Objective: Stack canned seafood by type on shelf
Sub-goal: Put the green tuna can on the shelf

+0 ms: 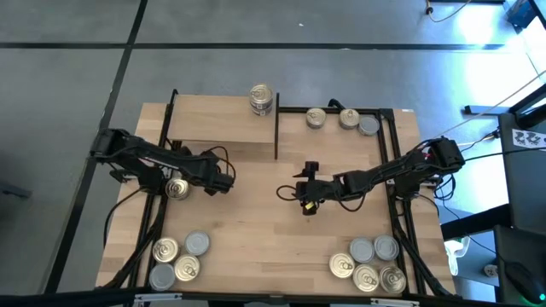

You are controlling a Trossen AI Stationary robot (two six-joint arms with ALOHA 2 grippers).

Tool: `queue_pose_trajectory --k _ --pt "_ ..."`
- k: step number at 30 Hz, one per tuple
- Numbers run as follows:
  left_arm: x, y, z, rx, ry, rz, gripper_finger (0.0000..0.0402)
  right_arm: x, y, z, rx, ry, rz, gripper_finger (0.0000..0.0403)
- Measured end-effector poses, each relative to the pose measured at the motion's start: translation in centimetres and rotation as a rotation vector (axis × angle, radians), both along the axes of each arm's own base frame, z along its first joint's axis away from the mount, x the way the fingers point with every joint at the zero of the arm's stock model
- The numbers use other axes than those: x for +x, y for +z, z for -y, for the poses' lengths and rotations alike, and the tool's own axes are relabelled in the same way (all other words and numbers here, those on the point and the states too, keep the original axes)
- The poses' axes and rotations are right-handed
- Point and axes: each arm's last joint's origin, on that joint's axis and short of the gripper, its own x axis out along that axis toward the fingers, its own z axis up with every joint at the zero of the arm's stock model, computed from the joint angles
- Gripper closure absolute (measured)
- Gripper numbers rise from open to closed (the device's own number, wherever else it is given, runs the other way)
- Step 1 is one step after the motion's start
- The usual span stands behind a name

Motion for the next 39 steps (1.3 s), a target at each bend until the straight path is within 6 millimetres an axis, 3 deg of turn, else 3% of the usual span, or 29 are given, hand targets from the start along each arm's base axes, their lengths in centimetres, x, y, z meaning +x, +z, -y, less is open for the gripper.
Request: queue_pose_trajectory --k 8,15,25,39 --pt "0.7 -2.9 0.0 0.039 0.010 -0.182 0.0304 0.0 0.0 0.0 0.001 0.001 0.000 0.0107" --pt "-0.3 -5.7 0.0 0.015 -0.009 -0.251 0.0320 0.0 0.0 0.0 0.001 0.002 -0.002 0.0107" --pt "1.1 -4.9 0.9 -0.044 -0.140 -0.180 0.0345 0.0 0.0 0.0 0.001 0.002 -0.002 0.0107" --pt "6.8 -3.8 3.8 -0.116 -0.519 0.175 0.0389 -0.1 -0.1 0.0 -0.001 0.001 -0.010 0.0107"
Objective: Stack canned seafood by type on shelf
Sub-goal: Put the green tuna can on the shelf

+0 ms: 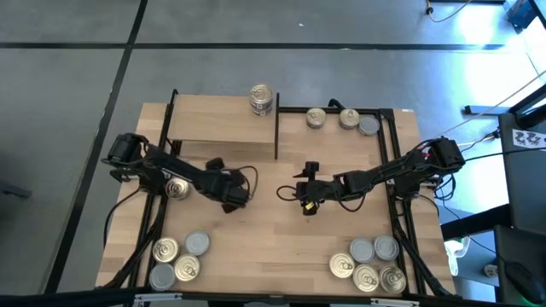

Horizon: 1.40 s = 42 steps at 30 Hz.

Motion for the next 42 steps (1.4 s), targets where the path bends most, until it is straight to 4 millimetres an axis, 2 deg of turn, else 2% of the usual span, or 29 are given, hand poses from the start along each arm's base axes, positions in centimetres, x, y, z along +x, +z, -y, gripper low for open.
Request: queue_pose_trajectory --k 5,16,20,22,25,28,31,36,42 --pt "2.2 0.1 0.7 -0.046 -0.142 0.169 0.0399 0.0 0.0 0.0 0.001 -0.001 -0.001 0.0107" --pt "5.6 -0.8 1.5 -0.059 -0.366 0.374 0.0400 0.0 0.0 0.0 0.006 -0.004 0.002 0.0107" --pt "6.4 -0.5 1.8 -0.059 -0.440 0.451 0.0400 0.0 0.0 0.0 0.006 -0.004 0.003 0.0107" --pt "6.3 0.5 1.8 -0.060 -0.446 0.483 0.0400 0.0 0.0 0.0 0.006 -0.004 0.004 0.0107" --pt "5.7 3.3 1.7 -0.052 -0.436 0.561 0.0400 0.0 0.0 0.0 0.006 -0.004 0.004 0.0107" --pt "4.2 4.1 1.5 -0.046 -0.442 0.576 0.0400 0.0 0.0 0.0 0.007 -0.004 0.006 0.0107" --pt "3.0 3.2 1.2 -0.044 -0.438 0.622 0.0400 0.1 0.1 0.0 0.008 -0.005 0.013 0.0107" --pt "1.7 0.2 0.7 -0.042 -0.435 0.695 0.0400 0.5 0.5 -0.2 0.051 0.026 0.066 0.0107" --pt "0.7 -0.9 0.5 -0.043 -0.442 0.792 0.0400 1.0 1.0 -0.4 0.088 0.064 0.139 0.0107"
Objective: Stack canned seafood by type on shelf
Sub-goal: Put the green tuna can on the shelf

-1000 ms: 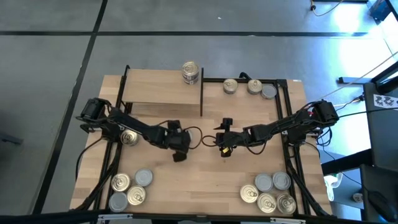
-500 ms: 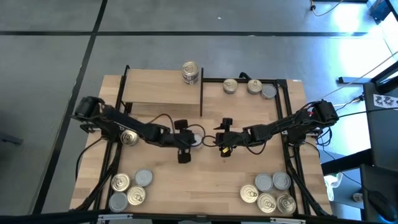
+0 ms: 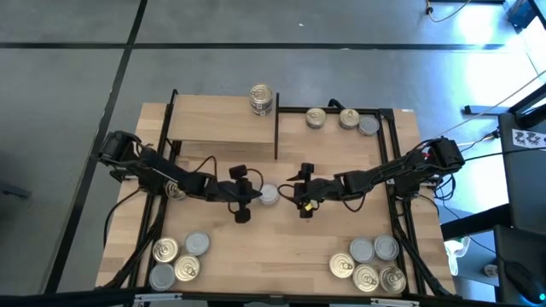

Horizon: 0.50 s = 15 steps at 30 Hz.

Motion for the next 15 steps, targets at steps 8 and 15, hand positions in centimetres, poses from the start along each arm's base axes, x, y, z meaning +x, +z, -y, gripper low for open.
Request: queue_pose_trajectory --k 8,15 --pt "0.2 -1.4 -0.9 0.005 0.031 -0.030 0.0400 0.3 0.4 0.0 0.008 0.000 0.050 0.0107" --pt "0.3 -2.6 -1.5 -0.041 0.085 -0.069 0.0400 0.3 0.4 0.0 0.009 0.000 0.054 0.0107"
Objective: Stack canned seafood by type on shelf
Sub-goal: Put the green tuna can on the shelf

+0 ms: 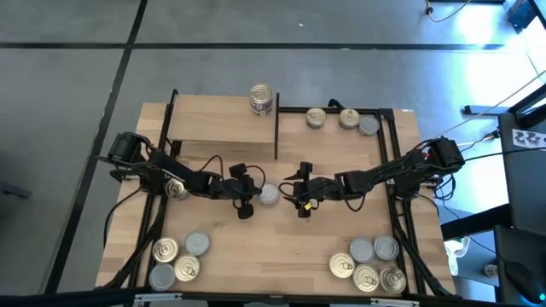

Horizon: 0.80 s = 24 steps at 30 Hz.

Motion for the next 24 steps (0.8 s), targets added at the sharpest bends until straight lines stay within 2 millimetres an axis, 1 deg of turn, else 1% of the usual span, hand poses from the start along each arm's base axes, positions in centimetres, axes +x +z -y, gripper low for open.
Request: queue_pose_trajectory --k 3,7,13,15,20,24 --pt "-0.1 -0.1 0.0 0.007 -0.003 -0.016 0.0400 0.1 -0.3 0.0 -0.004 0.006 -0.007 0.0107" --pt "-0.3 -0.2 0.0 0.015 -0.007 -0.032 0.0400 0.6 -1.3 -0.3 -0.031 0.085 -0.035 0.0107" --pt "-1.5 -1.1 -0.3 -0.005 0.008 -0.004 0.0400 1.3 -4.3 -0.6 -0.180 0.206 -0.125 0.0107" --pt "-1.8 -1.3 -0.4 -0.011 0.011 0.015 0.0400 1.6 -5.0 -0.6 -0.233 0.238 -0.131 0.0107" --pt "-2.1 -1.5 -0.7 -0.022 0.023 0.027 0.0400 2.3 -6.0 -0.6 -0.396 0.280 -0.111 0.0107" --pt "-2.1 -1.5 -0.8 -0.020 0.030 0.029 0.0400 2.5 -6.6 -0.5 -0.523 0.302 -0.136 0.0107"
